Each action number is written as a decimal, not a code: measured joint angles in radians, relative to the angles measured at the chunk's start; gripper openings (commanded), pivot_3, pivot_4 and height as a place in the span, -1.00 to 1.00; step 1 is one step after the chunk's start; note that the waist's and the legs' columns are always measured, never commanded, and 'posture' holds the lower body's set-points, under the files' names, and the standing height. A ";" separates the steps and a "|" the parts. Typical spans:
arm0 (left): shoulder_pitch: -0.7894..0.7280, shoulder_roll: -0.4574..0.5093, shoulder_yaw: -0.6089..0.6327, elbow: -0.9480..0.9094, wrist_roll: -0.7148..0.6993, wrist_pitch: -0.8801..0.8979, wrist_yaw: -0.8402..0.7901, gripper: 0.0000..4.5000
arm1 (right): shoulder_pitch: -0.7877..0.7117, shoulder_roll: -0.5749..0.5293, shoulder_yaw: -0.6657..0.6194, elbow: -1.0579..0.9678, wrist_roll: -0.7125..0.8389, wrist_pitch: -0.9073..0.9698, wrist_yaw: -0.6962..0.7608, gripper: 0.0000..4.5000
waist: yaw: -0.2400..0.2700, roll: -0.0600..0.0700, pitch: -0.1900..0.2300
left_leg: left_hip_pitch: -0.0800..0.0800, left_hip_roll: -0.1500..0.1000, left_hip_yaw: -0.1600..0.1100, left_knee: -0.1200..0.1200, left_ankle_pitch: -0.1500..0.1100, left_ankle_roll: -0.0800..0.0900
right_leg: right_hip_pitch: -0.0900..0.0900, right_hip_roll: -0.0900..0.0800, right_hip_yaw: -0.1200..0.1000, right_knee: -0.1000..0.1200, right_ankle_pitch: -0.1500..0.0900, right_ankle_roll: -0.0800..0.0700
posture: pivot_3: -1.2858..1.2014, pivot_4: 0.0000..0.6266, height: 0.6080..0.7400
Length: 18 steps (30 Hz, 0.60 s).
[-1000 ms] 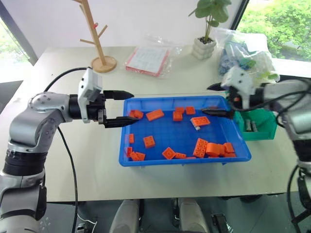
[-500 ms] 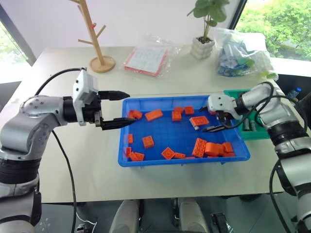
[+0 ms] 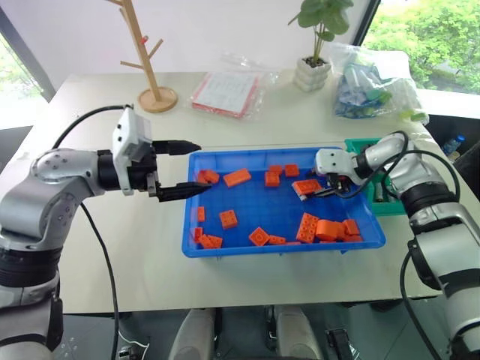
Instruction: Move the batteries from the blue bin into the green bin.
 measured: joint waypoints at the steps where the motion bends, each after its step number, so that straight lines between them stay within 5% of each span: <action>1: 0.000 0.000 0.000 0.001 0.000 0.000 0.000 1.00 | 0.000 -0.002 -0.009 -0.007 0.002 0.002 0.006 -0.49 | 0.000 0.000 0.000 | 0.000 0.000 0.000 0.000 0.000 0.000 | 0.000 0.000 0.000 0.000 0.000 0.000 | 0.03 -0.52 0.28; 8: -0.002 0.000 -0.004 0.012 0.000 -0.003 -0.004 1.00 | 0.007 -0.003 -0.089 -0.204 0.075 0.157 0.063 -0.49 | -0.001 0.000 0.000 | 0.000 0.000 0.000 0.000 0.000 0.000 | -0.001 0.000 0.001 0.001 0.000 0.000 | 0.03 -0.52 0.28; 17: -0.034 -0.026 -0.016 0.037 0.011 -0.013 -0.008 1.00 | 0.231 0.333 -0.044 -0.775 0.109 0.706 -0.258 -0.49 | 0.008 0.000 0.000 | -0.001 -0.001 -0.001 0.000 0.001 -0.002 | -0.006 0.000 0.002 0.012 -0.001 -0.001 | 0.03 -0.52 0.28; 18: -0.035 -0.026 -0.017 0.037 0.011 -0.013 -0.009 1.00 | 0.250 0.349 -0.025 -0.795 0.103 0.748 -0.291 -0.07 | 0.008 0.000 0.000 | -0.001 -0.002 -0.001 0.001 0.001 -0.002 | -0.007 -0.002 0.002 0.012 -0.001 -0.001 | 0.03 -0.52 0.28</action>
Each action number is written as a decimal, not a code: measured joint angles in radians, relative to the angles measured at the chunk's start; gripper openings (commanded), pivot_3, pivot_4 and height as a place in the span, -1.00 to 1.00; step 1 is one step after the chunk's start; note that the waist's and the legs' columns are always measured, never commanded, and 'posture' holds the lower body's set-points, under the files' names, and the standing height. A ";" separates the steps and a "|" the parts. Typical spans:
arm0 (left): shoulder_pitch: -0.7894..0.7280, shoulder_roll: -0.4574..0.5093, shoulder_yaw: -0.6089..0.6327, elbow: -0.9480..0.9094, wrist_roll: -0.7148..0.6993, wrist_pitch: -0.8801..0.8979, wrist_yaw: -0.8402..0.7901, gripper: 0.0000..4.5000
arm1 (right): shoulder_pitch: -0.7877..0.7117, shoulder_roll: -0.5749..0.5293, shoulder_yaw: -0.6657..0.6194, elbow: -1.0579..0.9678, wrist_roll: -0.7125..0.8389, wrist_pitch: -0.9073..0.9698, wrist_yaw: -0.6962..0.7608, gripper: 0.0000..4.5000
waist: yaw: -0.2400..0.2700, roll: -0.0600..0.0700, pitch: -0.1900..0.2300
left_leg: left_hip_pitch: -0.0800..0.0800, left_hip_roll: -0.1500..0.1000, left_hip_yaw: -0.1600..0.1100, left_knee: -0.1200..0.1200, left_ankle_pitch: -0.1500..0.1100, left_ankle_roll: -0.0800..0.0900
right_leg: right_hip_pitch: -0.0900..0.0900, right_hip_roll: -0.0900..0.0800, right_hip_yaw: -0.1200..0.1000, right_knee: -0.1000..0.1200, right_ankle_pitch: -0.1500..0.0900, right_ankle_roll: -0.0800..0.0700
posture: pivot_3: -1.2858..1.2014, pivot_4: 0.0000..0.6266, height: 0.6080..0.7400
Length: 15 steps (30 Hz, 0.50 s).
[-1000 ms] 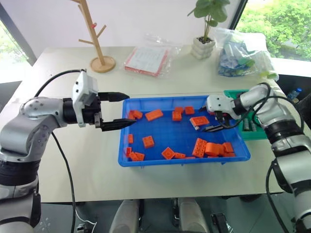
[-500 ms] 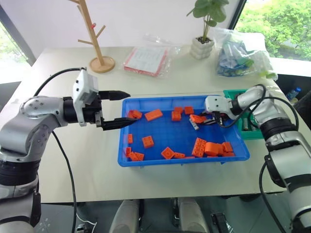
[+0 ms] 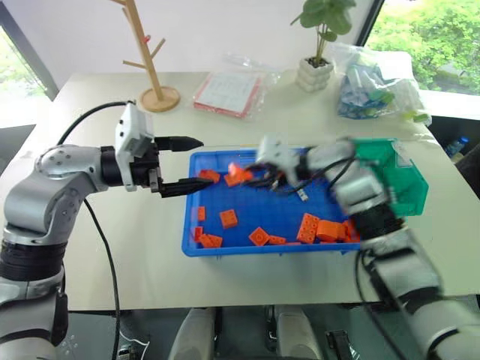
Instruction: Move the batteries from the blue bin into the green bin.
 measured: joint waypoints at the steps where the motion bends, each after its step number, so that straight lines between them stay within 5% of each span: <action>1: 0.000 0.000 -0.001 0.000 0.000 0.000 0.000 1.00 | 0.004 0.002 0.005 -0.008 -0.010 0.029 -0.032 0.09 | 0.000 0.000 0.000 | 0.000 -0.002 0.000 0.001 0.000 0.000 | 0.000 -0.001 0.000 0.000 0.000 0.000 | 0.03 -0.52 0.28; 3: 0.000 0.001 -0.001 0.000 0.000 0.002 -0.003 1.00 | 0.002 -0.010 -0.009 -0.028 -0.034 0.070 -0.104 0.52 | 0.000 0.000 0.000 | 0.000 -0.002 0.000 0.002 0.000 0.000 | 0.001 -0.002 0.001 0.000 0.000 0.000 | 0.03 -0.52 0.28; 15: 0.010 0.009 0.004 0.000 0.000 0.002 -0.010 1.00 | 0.130 -0.145 -0.262 -0.426 -0.007 0.562 -0.351 0.52 | -0.004 -0.001 0.000 | 0.001 0.000 0.001 0.000 0.000 0.001 | 0.000 0.000 0.001 0.001 0.000 0.000 | 0.03 -0.52 0.28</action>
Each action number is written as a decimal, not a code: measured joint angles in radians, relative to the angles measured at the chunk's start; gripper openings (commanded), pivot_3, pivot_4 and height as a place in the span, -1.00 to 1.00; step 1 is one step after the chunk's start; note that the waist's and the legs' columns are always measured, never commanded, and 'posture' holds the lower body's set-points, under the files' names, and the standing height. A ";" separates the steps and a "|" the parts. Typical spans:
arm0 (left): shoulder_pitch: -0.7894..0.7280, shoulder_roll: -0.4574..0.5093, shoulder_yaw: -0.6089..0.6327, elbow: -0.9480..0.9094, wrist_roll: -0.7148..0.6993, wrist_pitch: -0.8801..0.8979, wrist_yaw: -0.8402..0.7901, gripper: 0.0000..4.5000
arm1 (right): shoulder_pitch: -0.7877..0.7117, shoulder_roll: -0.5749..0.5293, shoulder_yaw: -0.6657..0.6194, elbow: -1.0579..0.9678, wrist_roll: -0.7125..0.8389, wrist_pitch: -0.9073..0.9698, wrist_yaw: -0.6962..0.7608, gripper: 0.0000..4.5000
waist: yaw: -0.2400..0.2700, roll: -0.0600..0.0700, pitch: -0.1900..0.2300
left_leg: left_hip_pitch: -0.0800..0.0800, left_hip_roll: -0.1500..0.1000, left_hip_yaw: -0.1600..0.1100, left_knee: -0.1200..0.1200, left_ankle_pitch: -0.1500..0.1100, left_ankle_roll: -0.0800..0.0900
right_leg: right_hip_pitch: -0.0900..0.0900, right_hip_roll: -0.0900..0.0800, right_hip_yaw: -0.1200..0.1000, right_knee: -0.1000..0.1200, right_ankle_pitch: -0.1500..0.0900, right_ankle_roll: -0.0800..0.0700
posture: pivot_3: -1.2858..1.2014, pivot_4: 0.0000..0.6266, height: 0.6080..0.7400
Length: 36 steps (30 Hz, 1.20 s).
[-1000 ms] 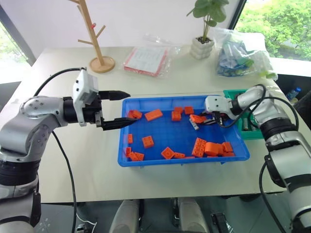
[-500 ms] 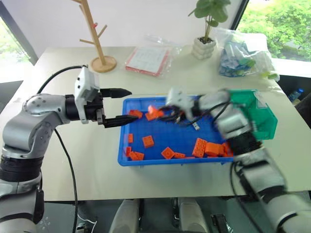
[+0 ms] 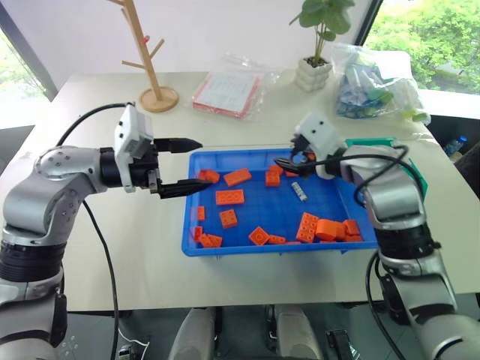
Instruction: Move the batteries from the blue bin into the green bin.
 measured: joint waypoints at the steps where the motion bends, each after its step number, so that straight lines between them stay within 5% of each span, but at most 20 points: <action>1: 0.000 0.000 0.000 0.000 0.000 0.000 0.000 1.00 | 0.022 0.000 -0.003 -0.017 0.004 0.030 -0.011 0.52 | -0.001 0.000 0.000 | 0.000 0.000 0.000 0.000 0.000 0.000 | 0.000 0.000 0.000 0.000 0.000 0.000 | 0.03 -0.52 0.28; 12: -0.041 -0.020 -0.034 0.037 0.004 -0.001 -0.026 1.00 | 0.203 0.019 -0.009 -0.165 0.049 0.233 -0.165 0.52 | 0.000 0.000 0.000 | 0.000 0.000 0.000 0.000 0.000 0.000 | 0.000 0.000 0.000 0.000 0.000 0.000 | 0.03 -0.52 0.28; 15: -0.046 -0.021 -0.039 0.041 0.005 -0.002 -0.030 1.00 | 0.236 0.027 -0.007 -0.165 0.065 0.223 -0.188 0.19 | 0.000 0.000 0.000 | 0.000 0.001 0.000 0.000 0.000 0.000 | 0.000 0.000 0.000 0.000 0.000 0.000 | 0.03 -0.52 0.28; 20: -0.052 -0.022 -0.040 0.055 0.010 -0.004 -0.033 1.00 | 0.240 0.026 -0.008 -0.164 0.080 0.194 -0.215 -0.87 | -0.001 0.000 0.000 | 0.000 0.001 0.000 0.000 0.000 0.000 | 0.000 0.001 0.000 0.000 0.000 0.000 | 0.03 -0.52 0.28; 26: -0.052 -0.024 -0.040 0.058 0.017 -0.005 -0.040 1.00 | 0.173 -0.044 -0.112 -0.197 0.196 0.252 -0.159 -0.87 | 0.001 0.000 0.000 | 0.000 0.001 0.000 0.000 0.000 0.000 | 0.000 0.001 0.000 -0.001 0.000 0.000 | 0.03 -0.52 0.28; 36: -0.051 -0.031 -0.040 0.065 0.024 -0.024 -0.048 1.00 | 0.160 -0.480 -0.417 -0.066 0.244 0.208 -0.078 -0.87 | 0.022 -0.001 0.000 | 0.000 0.002 0.002 0.000 -0.001 0.002 | 0.002 0.000 -0.001 -0.004 -0.001 0.000 | 0.03 -0.52 0.28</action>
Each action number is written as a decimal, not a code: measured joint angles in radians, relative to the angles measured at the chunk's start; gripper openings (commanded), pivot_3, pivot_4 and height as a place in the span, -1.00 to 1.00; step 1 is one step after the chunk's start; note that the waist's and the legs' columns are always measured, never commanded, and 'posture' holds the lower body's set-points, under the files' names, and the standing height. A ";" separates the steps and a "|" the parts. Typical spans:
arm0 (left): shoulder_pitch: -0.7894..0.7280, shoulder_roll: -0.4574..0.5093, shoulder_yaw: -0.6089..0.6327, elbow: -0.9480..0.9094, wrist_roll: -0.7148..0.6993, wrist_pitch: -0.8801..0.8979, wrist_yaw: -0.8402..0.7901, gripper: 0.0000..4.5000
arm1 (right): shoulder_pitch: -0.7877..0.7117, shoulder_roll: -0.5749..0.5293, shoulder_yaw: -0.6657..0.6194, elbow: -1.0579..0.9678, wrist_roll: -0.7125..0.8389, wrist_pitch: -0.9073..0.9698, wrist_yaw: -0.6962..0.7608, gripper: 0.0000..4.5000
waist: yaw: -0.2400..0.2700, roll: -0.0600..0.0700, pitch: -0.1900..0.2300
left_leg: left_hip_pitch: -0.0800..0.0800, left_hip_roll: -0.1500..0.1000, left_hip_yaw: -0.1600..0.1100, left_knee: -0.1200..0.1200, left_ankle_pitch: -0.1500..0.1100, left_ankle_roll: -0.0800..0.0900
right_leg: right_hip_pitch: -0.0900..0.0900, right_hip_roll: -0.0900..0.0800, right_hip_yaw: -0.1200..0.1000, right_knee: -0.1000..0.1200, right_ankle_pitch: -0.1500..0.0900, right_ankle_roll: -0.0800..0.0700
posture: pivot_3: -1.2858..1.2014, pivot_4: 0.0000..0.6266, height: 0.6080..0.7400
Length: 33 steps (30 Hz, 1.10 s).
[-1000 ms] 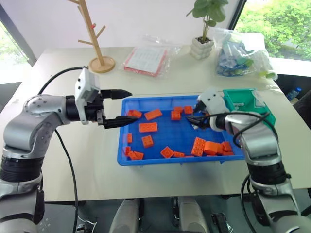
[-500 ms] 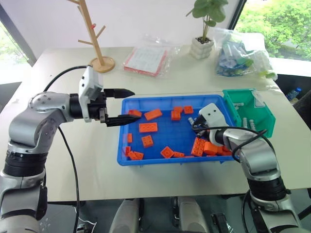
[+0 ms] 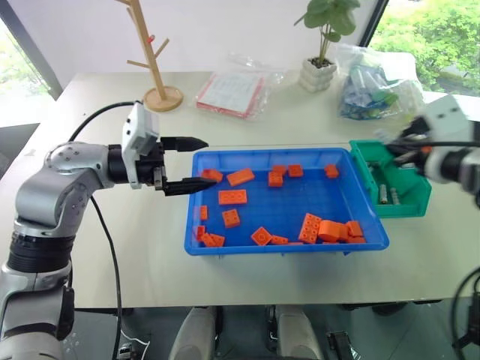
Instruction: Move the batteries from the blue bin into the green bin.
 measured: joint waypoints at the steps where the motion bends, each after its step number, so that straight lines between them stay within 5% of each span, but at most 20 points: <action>1: 0.000 -0.001 0.000 0.006 0.000 -0.001 -0.002 1.00 | 0.026 -0.004 -0.031 0.018 0.001 -0.004 0.001 -0.87 | 0.000 0.000 0.000 | 0.000 0.000 0.000 0.000 0.000 0.000 | 0.000 0.000 0.000 0.000 0.000 0.000 | 0.03 -0.52 0.28; 2: 0.000 -0.003 -0.001 0.009 0.001 -0.002 -0.003 1.00 | 0.048 -0.001 -0.044 0.028 0.006 -0.005 0.003 -0.87 | -0.002 0.000 0.000 | 0.001 0.001 0.001 0.000 0.000 0.000 | 0.000 0.000 0.001 0.000 0.000 0.000 | 0.03 -0.52 0.28; 3: 0.000 -0.006 -0.001 0.009 0.001 -0.003 -0.005 1.00 | 0.061 0.009 -0.050 0.031 0.016 -0.004 0.006 -0.48 | -0.004 0.000 0.000 | 0.001 0.001 0.002 0.000 0.000 0.000 | 0.000 0.000 0.001 0.000 0.000 0.000 | 0.03 -0.52 0.28; 8: -0.016 -0.025 -0.034 0.030 0.003 -0.007 -0.022 1.00 | 0.078 0.071 -0.073 0.036 0.061 -0.026 -0.006 0.55 | -0.003 0.000 0.000 | 0.001 0.001 0.004 0.001 0.000 0.000 | 0.000 0.000 0.001 0.000 0.000 0.000 | 0.03 -0.52 0.28; 17: -0.048 -0.042 -0.048 0.093 0.024 -0.035 -0.063 1.00 | 0.236 -0.031 -0.206 0.011 0.127 -0.076 0.091 0.55 | 0.004 0.000 0.000 | 0.000 0.001 0.004 0.001 -0.001 0.002 | 0.000 0.000 0.001 -0.001 0.000 0.001 | 0.03 -0.52 0.28; 27: -0.070 -0.019 -0.073 0.165 0.058 -0.067 -0.130 1.00 | 0.751 -0.079 -0.538 -0.123 0.205 -0.364 0.565 0.55 | 0.003 0.000 0.000 | 0.002 0.002 0.004 0.001 -0.001 0.002 | 0.004 0.001 0.001 -0.007 -0.002 0.002 | 0.03 -0.52 0.28; 33: -0.035 0.061 -0.053 0.165 0.056 -0.054 -0.171 1.00 | 0.814 -0.045 -0.585 -0.034 0.189 -0.518 0.607 0.55 | 0.002 0.000 0.000 | 0.002 0.004 0.004 0.001 -0.001 0.002 | 0.005 0.001 0.001 -0.011 -0.002 0.000 | 0.03 -0.52 0.28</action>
